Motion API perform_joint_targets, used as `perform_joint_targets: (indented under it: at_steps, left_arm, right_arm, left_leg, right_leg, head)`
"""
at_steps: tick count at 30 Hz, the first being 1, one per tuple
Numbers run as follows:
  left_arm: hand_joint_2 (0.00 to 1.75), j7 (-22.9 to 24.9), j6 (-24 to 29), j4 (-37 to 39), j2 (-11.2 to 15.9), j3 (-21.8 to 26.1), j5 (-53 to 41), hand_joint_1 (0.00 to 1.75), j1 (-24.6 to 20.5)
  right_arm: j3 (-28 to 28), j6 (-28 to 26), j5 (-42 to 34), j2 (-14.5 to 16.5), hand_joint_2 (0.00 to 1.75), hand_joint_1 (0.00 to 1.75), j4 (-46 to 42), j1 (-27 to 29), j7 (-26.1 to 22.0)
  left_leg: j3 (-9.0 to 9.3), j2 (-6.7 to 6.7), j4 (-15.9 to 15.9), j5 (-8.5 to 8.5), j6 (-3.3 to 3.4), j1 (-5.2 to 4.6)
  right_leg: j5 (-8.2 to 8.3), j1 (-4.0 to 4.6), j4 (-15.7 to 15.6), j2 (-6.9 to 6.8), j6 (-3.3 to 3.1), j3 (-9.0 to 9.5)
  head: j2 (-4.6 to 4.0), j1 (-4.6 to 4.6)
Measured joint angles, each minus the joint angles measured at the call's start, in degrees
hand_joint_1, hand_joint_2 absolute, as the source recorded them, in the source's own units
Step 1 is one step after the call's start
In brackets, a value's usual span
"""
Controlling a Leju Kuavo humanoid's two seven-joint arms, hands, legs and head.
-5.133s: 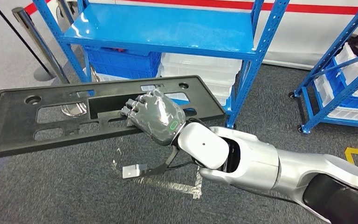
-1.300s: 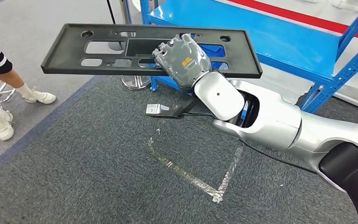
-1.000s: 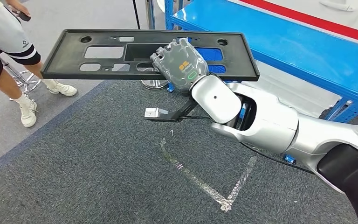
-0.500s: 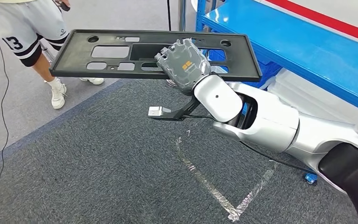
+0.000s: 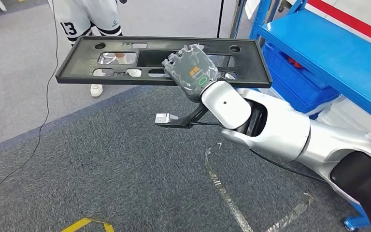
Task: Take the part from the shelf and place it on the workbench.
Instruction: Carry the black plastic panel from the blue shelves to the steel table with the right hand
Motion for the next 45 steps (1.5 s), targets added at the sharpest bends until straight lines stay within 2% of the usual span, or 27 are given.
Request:
perform_joint_targets:
  at_steps: [1,2,3,4,6,8,10,11,12,14,16,18,19,21,23,25,26,28,30,32,34,36,38,40,41,43,45]
  left_arm:
    - [1.75,0.0,0.0,0.0,0.0,0.0,0.0,0.0,0.0]
    - [1.75,0.0,0.1,0.0,0.0,0.0,0.0,0.0,0.0]
    - [1.75,0.0,0.2,0.0,0.1,0.0,0.0,0.0,0.1]
    - [1.75,0.0,0.2,0.0,0.0,0.0,0.0,0.0,0.2]
    - [1.75,0.0,0.2,0.0,0.0,0.0,0.0,0.0,0.4]
    - [1.75,-0.1,0.3,0.0,-0.1,0.0,0.0,0.0,0.2]
    - [1.75,-0.2,0.3,0.0,-0.1,0.0,0.1,0.0,0.0]
    - [1.75,-0.2,0.3,0.0,-0.1,0.0,0.1,0.0,-0.1]
    - [1.75,-0.2,0.3,0.0,-0.1,0.0,0.1,0.0,-0.1]
    - [1.75,-0.2,0.3,0.0,0.0,0.0,0.2,0.0,-0.2]
    - [1.75,-0.2,0.3,0.0,0.2,0.0,0.2,0.0,-0.3]
    - [1.75,-0.2,0.3,0.0,0.3,0.0,0.2,0.0,-0.4]
    - [1.75,-0.2,0.3,0.0,0.4,0.0,0.2,0.0,-0.3]
    - [1.75,-0.1,0.3,0.0,0.5,0.0,0.2,0.0,-0.1]
    - [1.75,-0.1,0.3,0.0,0.5,0.0,0.2,0.0,-0.2]
    - [1.75,-0.1,0.3,0.0,0.5,-0.1,0.2,0.0,-0.4]
    - [1.75,0.0,0.4,0.0,0.5,-0.1,0.2,0.0,-0.5]
    - [1.75,0.4,0.6,0.0,0.5,-0.1,0.2,0.0,-0.4]
    - [1.75,0.9,0.9,0.0,0.5,-0.1,0.3,0.0,-0.4]
    - [1.75,1.1,1.0,0.0,0.6,-0.2,0.4,0.0,-0.3]
    - [1.75,1.2,1.0,0.0,0.5,-0.2,0.4,0.0,0.2]
    - [1.75,1.2,0.9,0.0,0.3,-0.3,0.4,0.0,0.4]
    - [1.75,1.2,1.0,0.0,0.3,-0.4,0.4,0.0,0.3]
    - [1.75,1.2,1.0,0.0,0.3,-0.4,0.4,0.0,0.2]
    - [1.75,1.2,1.0,0.0,0.3,-0.4,0.4,0.0,0.1]
    - [1.75,1.3,1.0,0.0,0.3,-0.4,0.5,0.0,0.2]
    - [1.75,1.4,1.0,0.0,0.4,-0.4,0.5,0.0,0.2]
  right_arm:
    - [0.0,0.0,0.0,-0.1,1.75,1.75,0.0,0.0,0.0]
    - [0.0,0.0,0.0,-0.1,1.75,1.75,-0.1,0.1,0.0]
    - [0.0,0.0,-0.1,-0.1,1.75,1.75,-0.1,0.1,0.1]
    - [0.0,0.0,-0.1,-0.1,1.75,1.75,-0.1,0.2,0.1]
    - [-0.1,-0.1,-0.1,-0.1,1.75,1.75,-0.1,0.1,0.1]
    - [-0.1,-0.2,-0.1,0.0,1.75,1.75,-0.1,0.0,0.2]
    - [0.0,-0.2,-0.1,0.0,1.75,1.75,-0.1,0.2,0.1]
    - [0.0,-0.2,-0.1,0.0,1.75,1.75,-0.1,0.3,0.1]
    - [0.0,-0.3,0.0,0.0,1.75,1.75,-0.1,0.3,0.1]
    - [-0.1,-0.4,0.1,0.0,1.75,1.75,-0.1,0.2,0.0]
    - [-0.1,-0.7,0.4,-0.1,1.75,1.75,0.0,0.1,0.0]
    - [-0.1,-0.9,0.5,-0.1,1.75,1.75,0.0,0.1,0.0]
    - [-0.2,-1.0,0.6,-0.1,1.75,1.75,0.0,0.2,0.0]
    - [-0.2,-1.1,0.7,-0.1,1.75,1.75,0.0,0.2,0.0]
    - [-0.3,-1.3,0.8,-0.2,1.75,1.75,0.0,0.2,0.0]
    - [-0.3,-1.4,0.8,-0.3,1.75,1.75,0.0,0.7,0.0]
    - [-0.3,-1.4,0.8,-0.3,1.75,1.75,0.0,0.9,0.0]
    - [-0.2,-1.4,0.9,-0.3,1.75,1.75,0.0,1.2,0.0]
    - [-0.3,-1.5,0.9,-0.4,1.75,1.75,0.0,1.2,0.0]
    - [-0.2,-1.6,0.9,-0.5,1.75,1.75,0.0,1.4,-0.1]
    - [-0.2,-1.6,0.9,-0.5,1.75,1.75,0.1,1.7,-0.1]
    - [-0.2,-1.7,1.0,-0.5,1.75,1.75,0.1,1.7,-0.1]
    - [-0.2,-1.7,1.0,-0.4,1.75,1.75,0.1,1.7,-0.1]
    - [-0.2,-1.7,1.0,-0.4,1.75,1.75,0.1,1.8,-0.1]
    - [-0.2,-1.7,1.0,-0.4,1.75,1.75,0.2,1.8,-0.1]
    - [-0.1,-1.8,1.0,-0.4,1.75,1.75,0.2,1.8,-0.1]
    - [-0.2,-1.9,1.1,-0.4,1.75,1.75,0.2,1.8,-0.2]
  left_leg:
    - [-0.46,-0.69,0.3,0.03,-0.32,0.14]
    - [-0.84,-1.45,0.4,0.2,-0.67,0.28]
    - [-1.05,-2.19,0.2,0.36,-0.98,0.5]
    - [-1.16,-1.93,0.2,0.06,-1.16,0.52]
    - [-2.37,1.39,2.9,-1.86,-1.6,0.49]
    - [-5.66,5.5,10.1,-4.92,-2.25,0.61]
    - [-8.48,6.62,15.6,-6.21,-2.65,0.68]
    - [-8.39,6.71,15.4,-5.49,-2.59,0.63]
    - [-7.06,6.91,12.9,-3.92,-2.32,0.48]
    - [-2.57,9.2,4.9,-0.79,-1.17,-0.45]
    - [-0.06,11.15,0.1,0.09,-0.15,-1.48]
    - [0.05,10.22,-0.5,-0.02,0.27,-1.76]
    - [0.29,9.44,-1.0,0.18,0.44,-1.53]
    - [0.96,8.07,-2.0,0.66,0.85,-1.0]
    - [1.16,6.74,-2.4,0.9,1.1,-0.69]
    - [1.06,5.09,-2.3,0.89,1.14,-0.6]
    - [1.02,4.18,-2.1,0.82,1.07,-0.48]
    - [0.82,2.29,-1.3,0.4,0.58,-0.04]
    - [-0.02,0.64,0.2,-0.23,-0.27,0.27]
    - [-0.99,-0.75,1.0,-0.37,-0.92,0.43]
    - [-1.46,-1.64,1.1,-0.26,-1.26,0.63]
    - [-2.55,1.09,3.2,-1.33,-1.66,0.42]
    - [-5.51,5.19,9.4,-4.04,-1.99,0.19]
    - [-8.81,6.44,15.6,-6.04,-1.89,0.19]
    - [-9.33,6.53,16.3,-5.78,-1.59,0.09]
    - [-7.04,7.0,11.6,-2.66,-0.46,-0.49]
    - [-3.12,9.37,4.4,-0.23,1.05,-1.74]
  right_leg:
    - [-0.07,-0.02,-1.0,0.82,-0.13,0.41]
    - [-0.26,0.15,-1.1,0.62,-0.34,0.55]
    - [-0.28,0.18,-1.1,-0.15,-0.67,0.55]
    - [-0.21,0.18,-1.4,-0.96,-1.02,0.74]
    - [-0.05,0.05,-1.9,-2.52,-1.72,1.2]
    - [-0.08,0.25,-2.0,-4.05,-2.1,1.42]
    - [-0.21,0.49,-2.0,-5.77,-2.3,1.47]
    - [-0.28,0.65,-2.0,-6.61,-2.37,1.52]
    - [-0.38,0.82,-2.0,-7.38,-2.42,1.63]
    - [-0.69,1.26,-2.1,-8.82,-2.37,1.98]
    - [-0.97,1.62,-2.1,-10.23,-2.06,2.24]
    - [-1.15,1.79,-2.4,-11.72,-1.62,2.6]
    - [-1.42,1.73,-2.4,-11.72,-1.35,2.78]
    - [-3.08,1.57,-0.2,-9.03,-0.93,2.07]
    - [-6.24,1.37,6.4,-5.31,-0.73,-1.15]
    - [-7.97,1.14,12.5,-4.2,-0.44,-4.52]
    - [-7.29,0.92,12.9,-4.1,-0.2,-5.04]
    - [-3.33,0.2,7.6,-3.36,0.44,-3.08]
    - [-0.98,-0.52,1.5,-0.74,0.89,-0.45]
    - [-1.29,-0.54,0.1,0.47,0.45,0.32]
    - [-1.36,-0.39,0.1,-0.99,-0.45,0.47]
    - [-1.39,-0.4,0.0,-2.38,-1.24,0.8]
    - [-1.54,-0.13,-0.1,-3.7,-1.79,1.12]
    - [-1.77,0.33,-0.1,-5.24,-2.11,1.28]
    - [-1.91,0.56,-0.1,-6.03,-2.21,1.37]
    - [-2.25,1.02,-0.2,-7.55,-2.37,1.71]
    - [-2.56,1.37,-0.6,-8.99,-2.38,2.31]
  head:
    - [0.0,-0.05]
    - [0.0,-0.07]
    - [0.0,-0.04]
    - [0.0,-0.07]
    - [0.0,-0.44]
    - [0.0,-0.85]
    - [0.0,-0.9]
    - [0.0,-0.92]
    - [0.0,-0.91]
    - [0.0,-0.9]
    - [-0.01,-0.85]
    - [-0.01,-0.85]
    - [0.0,-0.82]
    - [0.0,-0.75]
    - [0.0,-0.69]
    - [0.0,-0.68]
    - [0.0,-0.69]
    - [0.0,-0.67]
    - [0.0,-0.65]
    - [0.0,-0.66]
    - [0.0,-0.65]
    - [0.0,-1.0]
    - [0.0,-1.47]
    - [0.0,-1.56]
    - [0.0,-1.57]
    - [0.0,-1.56]
    - [-0.01,-1.51]
